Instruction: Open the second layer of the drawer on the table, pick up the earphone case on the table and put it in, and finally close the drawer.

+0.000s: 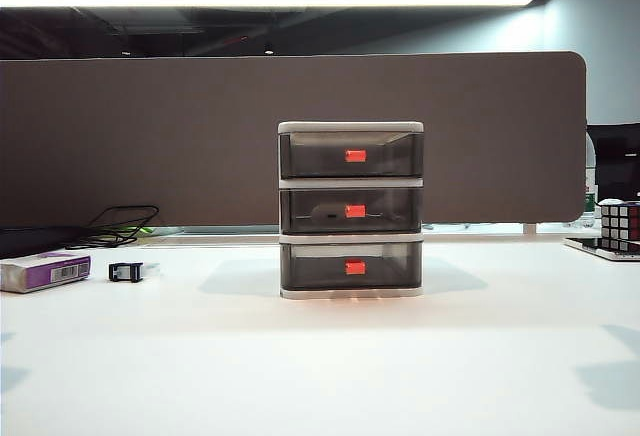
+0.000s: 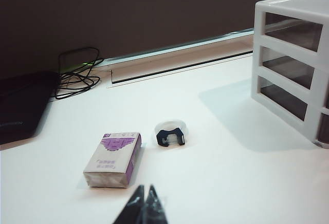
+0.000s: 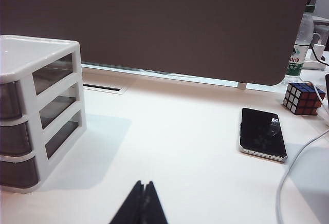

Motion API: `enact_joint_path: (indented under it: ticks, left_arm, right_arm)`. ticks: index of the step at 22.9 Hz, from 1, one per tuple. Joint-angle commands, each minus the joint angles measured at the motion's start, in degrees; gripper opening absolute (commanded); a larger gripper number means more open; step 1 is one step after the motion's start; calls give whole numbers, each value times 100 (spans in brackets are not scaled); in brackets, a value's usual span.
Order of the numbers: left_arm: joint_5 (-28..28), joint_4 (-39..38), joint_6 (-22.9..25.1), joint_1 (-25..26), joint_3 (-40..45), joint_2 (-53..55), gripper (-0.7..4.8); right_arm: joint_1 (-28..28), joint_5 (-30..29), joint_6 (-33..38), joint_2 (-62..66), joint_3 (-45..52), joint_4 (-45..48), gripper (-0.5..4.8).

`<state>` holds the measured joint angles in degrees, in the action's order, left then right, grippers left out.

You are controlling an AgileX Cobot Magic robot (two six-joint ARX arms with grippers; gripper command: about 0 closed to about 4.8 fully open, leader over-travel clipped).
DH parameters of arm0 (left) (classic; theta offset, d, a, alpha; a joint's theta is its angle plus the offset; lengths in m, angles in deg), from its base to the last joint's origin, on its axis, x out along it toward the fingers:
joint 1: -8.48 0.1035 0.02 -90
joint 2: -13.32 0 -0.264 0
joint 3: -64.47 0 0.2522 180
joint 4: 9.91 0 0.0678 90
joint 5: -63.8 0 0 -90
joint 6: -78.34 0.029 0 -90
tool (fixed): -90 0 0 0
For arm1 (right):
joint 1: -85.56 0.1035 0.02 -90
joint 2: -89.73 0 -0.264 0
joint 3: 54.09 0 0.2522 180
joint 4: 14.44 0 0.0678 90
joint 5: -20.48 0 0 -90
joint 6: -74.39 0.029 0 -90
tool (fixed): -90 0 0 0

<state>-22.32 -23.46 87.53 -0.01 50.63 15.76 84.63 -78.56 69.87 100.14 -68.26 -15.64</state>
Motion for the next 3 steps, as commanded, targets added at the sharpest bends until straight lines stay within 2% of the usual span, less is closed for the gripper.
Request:
enact_joint_path:
  ticks: [1,3]
  left_arm:
    - [22,61,-20,7,-35,9,-5]
    - [22,61,-20,7,-35,9,-5]
  right_arm:
    - [0,9,17,9,37,90,-4]
    - [0,11,17,9,37,90,-4]
